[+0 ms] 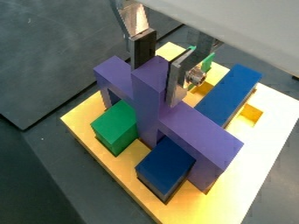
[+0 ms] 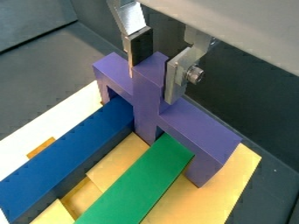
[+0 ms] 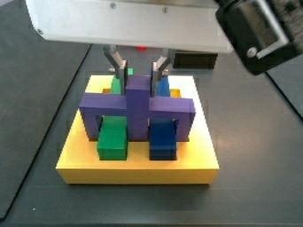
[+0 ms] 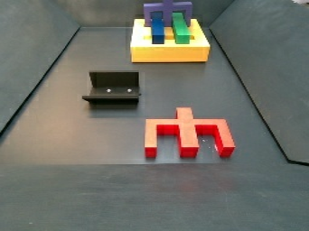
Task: Pick up the purple object. Move up. Move to above the board. Insert the purple object.
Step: Insert the purple object.
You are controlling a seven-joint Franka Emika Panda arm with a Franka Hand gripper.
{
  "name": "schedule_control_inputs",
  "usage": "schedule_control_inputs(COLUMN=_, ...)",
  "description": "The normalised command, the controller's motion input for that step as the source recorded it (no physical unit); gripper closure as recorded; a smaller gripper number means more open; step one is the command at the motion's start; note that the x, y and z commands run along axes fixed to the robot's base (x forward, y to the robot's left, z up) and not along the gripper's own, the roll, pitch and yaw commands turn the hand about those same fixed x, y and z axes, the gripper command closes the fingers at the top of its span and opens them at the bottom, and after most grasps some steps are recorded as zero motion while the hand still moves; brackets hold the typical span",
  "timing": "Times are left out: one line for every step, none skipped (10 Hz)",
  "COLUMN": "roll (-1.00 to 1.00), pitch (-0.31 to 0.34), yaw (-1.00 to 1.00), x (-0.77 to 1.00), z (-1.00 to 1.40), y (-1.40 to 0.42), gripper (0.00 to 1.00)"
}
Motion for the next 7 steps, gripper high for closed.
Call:
schedule_control_inputs(roll=0.0, pitch=-0.047, yaw=-0.08, x=0.0, z=-0.2, y=0.0, gripper=1.0)
schedule_control_inputs(roll=0.0, pitch=-0.079, yaw=-0.01, x=-0.01, z=-0.29, y=-0.01, gripper=1.0)
schedule_control_inputs(roll=0.0, pitch=-0.083, yaw=0.0, x=0.0, z=-0.32, y=-0.01, gripper=1.0)
schedule_control_inputs(roll=0.0, pitch=-0.121, yaw=0.0, x=-0.02, z=-0.47, y=-0.02, gripper=1.0)
schedule_control_inputs(roll=0.03, pitch=-0.176, yaw=0.06, x=-0.07, z=-0.74, y=-0.05, gripper=1.0)
schedule_control_inputs(roll=0.0, pitch=-0.204, yaw=0.08, x=0.0, z=-0.8, y=-0.02, gripper=1.0)
schedule_control_inputs(roll=0.0, pitch=-0.08, yaw=0.02, x=0.3, z=-0.49, y=-0.05, gripper=1.0)
